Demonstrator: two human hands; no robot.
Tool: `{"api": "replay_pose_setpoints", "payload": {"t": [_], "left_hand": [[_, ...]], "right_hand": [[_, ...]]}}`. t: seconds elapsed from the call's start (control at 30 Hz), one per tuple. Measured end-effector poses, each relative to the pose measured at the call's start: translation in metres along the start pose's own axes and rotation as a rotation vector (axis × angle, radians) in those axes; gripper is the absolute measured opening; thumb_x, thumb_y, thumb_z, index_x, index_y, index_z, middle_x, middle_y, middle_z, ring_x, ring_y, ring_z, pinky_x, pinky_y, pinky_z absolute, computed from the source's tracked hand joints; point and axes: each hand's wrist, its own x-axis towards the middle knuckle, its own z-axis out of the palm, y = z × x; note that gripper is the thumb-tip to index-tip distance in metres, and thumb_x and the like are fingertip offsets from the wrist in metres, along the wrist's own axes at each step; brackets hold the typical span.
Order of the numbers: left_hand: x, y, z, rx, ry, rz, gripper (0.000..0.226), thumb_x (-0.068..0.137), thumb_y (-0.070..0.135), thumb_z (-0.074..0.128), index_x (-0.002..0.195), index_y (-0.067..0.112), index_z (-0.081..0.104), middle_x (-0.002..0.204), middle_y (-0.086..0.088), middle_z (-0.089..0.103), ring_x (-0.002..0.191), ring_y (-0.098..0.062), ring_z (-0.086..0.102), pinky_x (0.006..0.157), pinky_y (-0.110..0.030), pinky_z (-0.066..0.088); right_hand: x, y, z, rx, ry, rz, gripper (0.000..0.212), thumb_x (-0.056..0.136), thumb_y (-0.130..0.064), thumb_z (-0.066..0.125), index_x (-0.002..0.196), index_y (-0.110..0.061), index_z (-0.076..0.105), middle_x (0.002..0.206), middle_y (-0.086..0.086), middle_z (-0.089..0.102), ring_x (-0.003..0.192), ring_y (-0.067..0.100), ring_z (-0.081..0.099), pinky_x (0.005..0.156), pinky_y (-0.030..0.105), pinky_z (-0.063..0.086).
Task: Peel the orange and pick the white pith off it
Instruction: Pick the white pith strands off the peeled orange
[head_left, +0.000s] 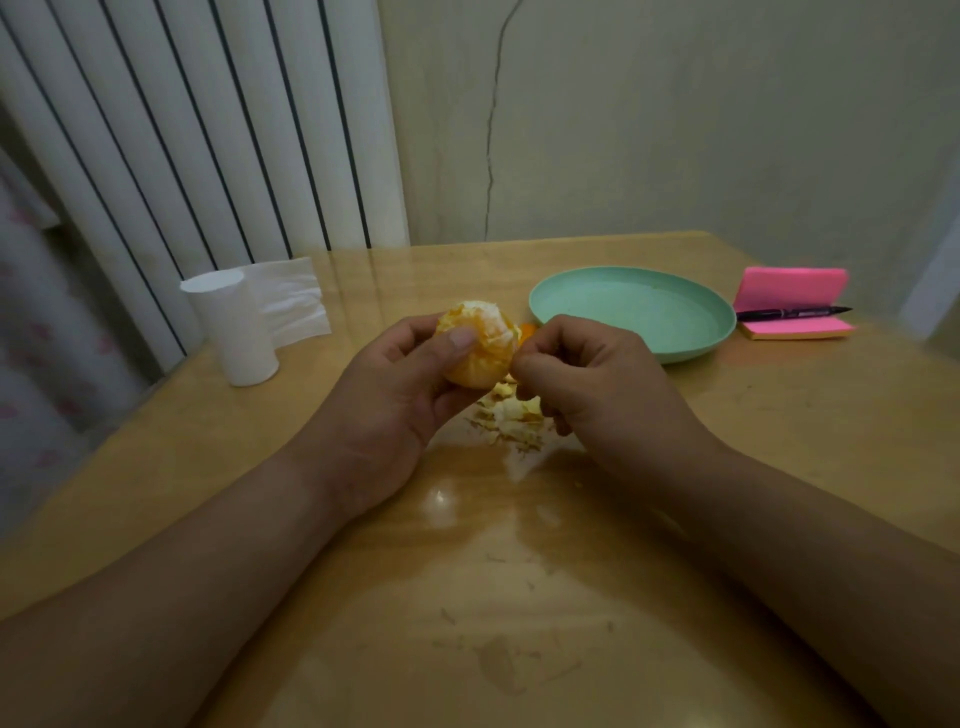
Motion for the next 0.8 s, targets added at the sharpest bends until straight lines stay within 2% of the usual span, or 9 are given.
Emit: {"api": "replay_pose_setpoints", "payload": {"t": [0.13, 0.27, 0.5, 0.67, 0.8], "left_hand": [[0.0011, 0.0014, -0.002, -0.032, 0.017, 0.0, 0.049, 0.098, 0.017, 0.066, 0.141, -0.003, 0.056, 0.13, -0.018, 0.073, 0.117, -0.027, 0.073, 0.094, -0.032, 0.061], [0.0011, 0.0016, -0.0021, -0.005, 0.031, 0.037, 0.052, 0.092, 0.017, 0.07, 0.139, -0.001, 0.057, 0.125, -0.014, 0.076, 0.114, -0.025, 0.075, 0.09, -0.03, 0.061], [0.0018, -0.0045, -0.0037, 0.152, 0.06, 0.106, 0.054, 0.086, 0.02, 0.078, 0.135, 0.006, 0.06, 0.128, -0.013, 0.075, 0.121, -0.028, 0.073, 0.101, -0.04, 0.059], [0.0002, -0.0054, -0.0006, 0.234, 0.067, 0.13, 0.058, 0.081, 0.027, 0.082, 0.134, 0.012, 0.063, 0.127, -0.009, 0.076, 0.122, -0.027, 0.072, 0.106, -0.047, 0.056], [-0.0001, -0.0052, 0.0014, 0.252, 0.046, 0.139, 0.055, 0.085, 0.026, 0.08, 0.135, 0.012, 0.062, 0.128, -0.009, 0.075, 0.122, -0.027, 0.072, 0.105, -0.045, 0.057]], "right_hand": [[0.0004, 0.0009, -0.0007, -0.026, -0.021, -0.016, 0.009, 0.098, -0.026, 0.072, 0.091, -0.022, 0.076, 0.08, -0.005, 0.076, 0.067, 0.002, 0.065, 0.058, 0.018, 0.048], [0.0009, 0.0014, 0.0002, -0.071, -0.016, -0.016, 0.011, 0.099, -0.033, 0.073, 0.093, -0.025, 0.076, 0.081, -0.007, 0.077, 0.068, 0.005, 0.067, 0.059, 0.024, 0.053], [-0.0016, 0.0019, 0.0017, -0.323, 0.062, -0.101, 0.009, 0.099, -0.034, 0.072, 0.101, -0.028, 0.079, 0.084, -0.013, 0.074, 0.081, 0.005, 0.069, 0.073, 0.032, 0.059], [-0.0005, 0.003, 0.0021, -0.294, 0.106, -0.124, 0.006, 0.096, -0.028, 0.074, 0.094, -0.026, 0.08, 0.078, -0.012, 0.073, 0.076, 0.006, 0.068, 0.072, 0.039, 0.062], [0.0002, 0.0045, 0.0021, -0.219, 0.126, -0.128, 0.009, 0.093, -0.026, 0.077, 0.084, -0.025, 0.075, 0.068, -0.01, 0.069, 0.063, 0.005, 0.064, 0.063, 0.035, 0.059]]}}
